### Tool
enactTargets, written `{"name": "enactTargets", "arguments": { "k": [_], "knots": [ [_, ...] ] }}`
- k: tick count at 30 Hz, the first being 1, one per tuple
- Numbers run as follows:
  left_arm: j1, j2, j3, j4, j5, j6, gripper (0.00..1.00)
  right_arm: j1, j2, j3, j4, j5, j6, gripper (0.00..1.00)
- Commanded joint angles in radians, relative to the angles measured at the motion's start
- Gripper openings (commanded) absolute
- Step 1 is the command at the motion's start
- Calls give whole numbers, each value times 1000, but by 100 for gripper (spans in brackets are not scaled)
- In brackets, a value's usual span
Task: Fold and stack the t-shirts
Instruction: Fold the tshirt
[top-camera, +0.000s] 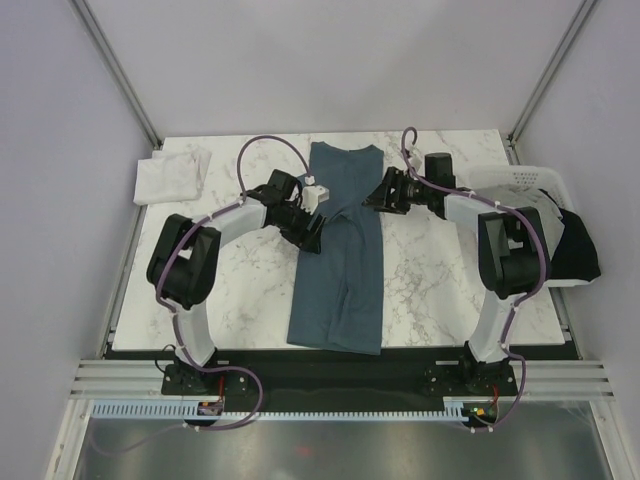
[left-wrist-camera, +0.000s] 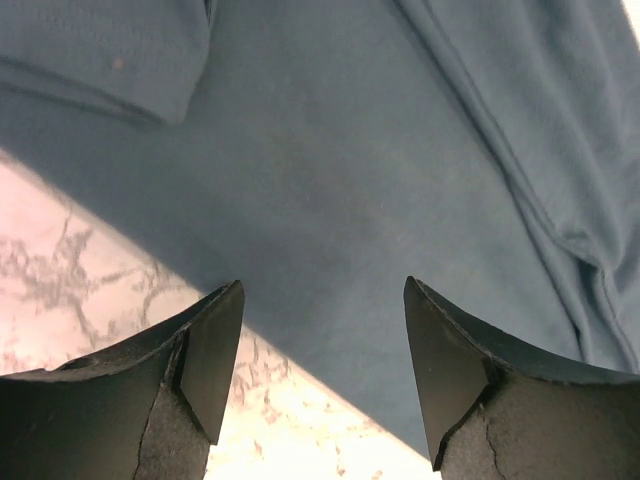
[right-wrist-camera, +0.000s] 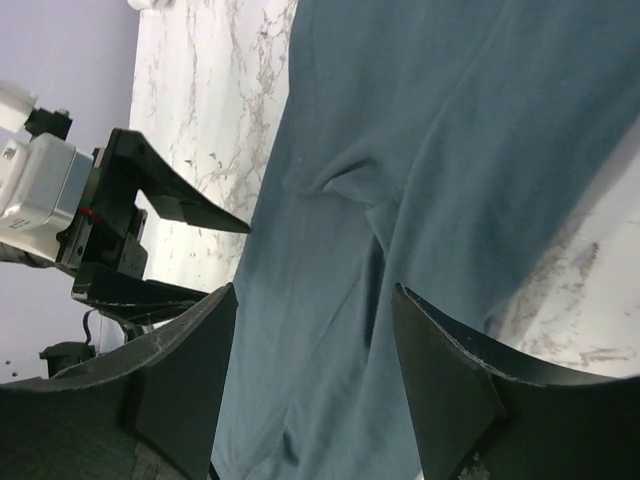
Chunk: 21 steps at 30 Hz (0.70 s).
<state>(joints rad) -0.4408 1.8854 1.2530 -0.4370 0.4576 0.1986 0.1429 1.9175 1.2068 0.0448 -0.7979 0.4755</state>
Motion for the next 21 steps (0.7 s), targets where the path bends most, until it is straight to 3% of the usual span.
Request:
{"name": "enactTargets", "arguments": {
  "k": [1,11,21],
  "knots": [
    [5,37,78,29,82,-47,73,23,41,39,52,-49,17,72],
    [22,126,137,-2,110,-60,72,37,233,174,-121,35,-77,72],
    [27,202,207,-12,112,-56,72,37,365,345,-174,54,-95,72]
  ]
}}
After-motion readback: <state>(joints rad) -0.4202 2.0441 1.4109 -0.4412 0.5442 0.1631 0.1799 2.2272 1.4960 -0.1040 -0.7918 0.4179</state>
